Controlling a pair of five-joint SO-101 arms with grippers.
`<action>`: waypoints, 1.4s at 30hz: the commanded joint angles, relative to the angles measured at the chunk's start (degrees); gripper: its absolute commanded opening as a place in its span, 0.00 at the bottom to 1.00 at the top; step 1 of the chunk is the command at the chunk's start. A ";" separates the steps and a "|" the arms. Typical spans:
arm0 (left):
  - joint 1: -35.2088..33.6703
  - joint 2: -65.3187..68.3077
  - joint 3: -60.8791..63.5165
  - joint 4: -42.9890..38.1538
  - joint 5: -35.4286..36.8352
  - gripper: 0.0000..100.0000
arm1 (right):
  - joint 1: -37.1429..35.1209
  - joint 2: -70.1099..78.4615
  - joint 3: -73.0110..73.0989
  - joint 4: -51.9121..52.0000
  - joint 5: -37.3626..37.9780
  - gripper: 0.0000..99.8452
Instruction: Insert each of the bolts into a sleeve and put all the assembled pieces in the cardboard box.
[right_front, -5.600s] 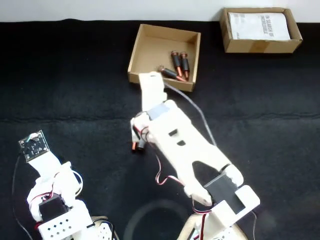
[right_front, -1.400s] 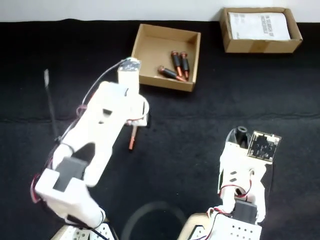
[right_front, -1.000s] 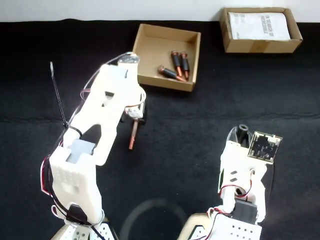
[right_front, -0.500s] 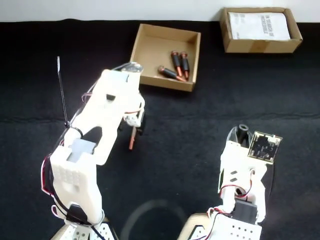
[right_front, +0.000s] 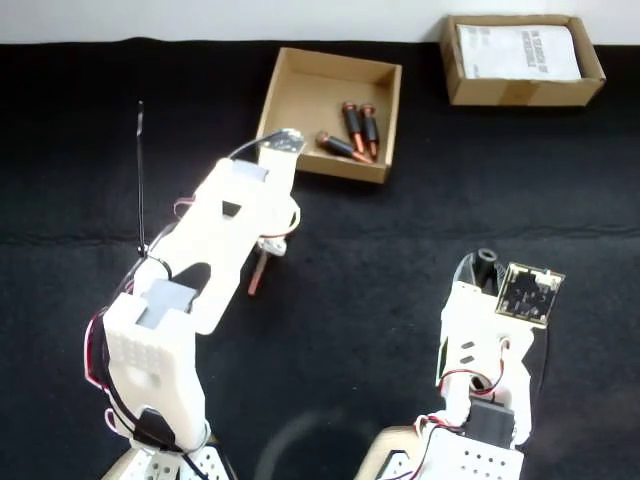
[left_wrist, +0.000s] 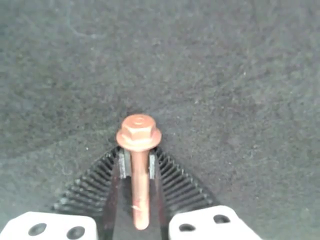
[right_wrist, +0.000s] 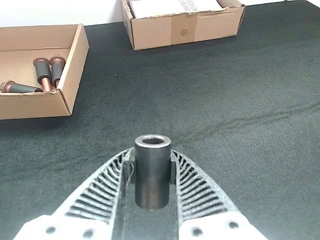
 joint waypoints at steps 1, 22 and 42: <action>0.75 -2.77 -1.19 1.05 -1.14 0.01 | 0.22 -0.75 0.13 -1.36 0.18 0.01; 18.24 -53.67 2.33 4.92 -1.14 0.01 | -31.69 -0.75 -0.48 -1.36 -13.45 0.01; 13.76 -103.87 48.40 -11.78 1.32 0.01 | -43.47 -0.75 -0.48 -1.36 -13.10 0.01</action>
